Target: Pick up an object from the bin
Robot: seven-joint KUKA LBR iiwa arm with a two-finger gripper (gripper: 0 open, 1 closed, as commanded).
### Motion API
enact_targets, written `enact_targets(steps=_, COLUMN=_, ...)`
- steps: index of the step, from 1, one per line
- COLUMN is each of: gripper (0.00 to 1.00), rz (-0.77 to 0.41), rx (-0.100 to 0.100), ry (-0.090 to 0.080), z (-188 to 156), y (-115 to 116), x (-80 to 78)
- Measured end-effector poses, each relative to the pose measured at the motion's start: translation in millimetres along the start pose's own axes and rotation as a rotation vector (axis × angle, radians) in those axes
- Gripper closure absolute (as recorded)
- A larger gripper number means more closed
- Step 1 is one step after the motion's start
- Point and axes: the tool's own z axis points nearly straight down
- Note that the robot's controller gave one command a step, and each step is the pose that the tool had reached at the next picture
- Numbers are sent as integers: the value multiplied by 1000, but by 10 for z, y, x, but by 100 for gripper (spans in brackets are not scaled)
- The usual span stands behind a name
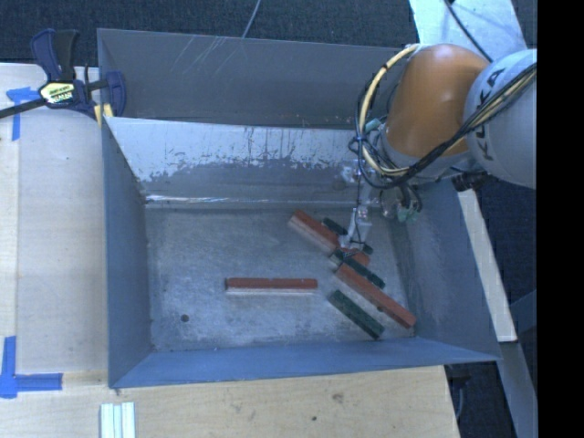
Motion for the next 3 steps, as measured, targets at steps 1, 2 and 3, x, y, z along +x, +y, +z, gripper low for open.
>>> enact_targets(steps=1, gripper=0, rz=-22, rx=0, ry=8, z=285, y=-91, x=-11)
enact_targets(steps=2, gripper=0, rz=63, rx=0, ry=2, z=6, y=-80, x=-14)
enact_targets(steps=3, gripper=0, rz=96, rx=0, ry=1, z=654, y=-81, x=56)
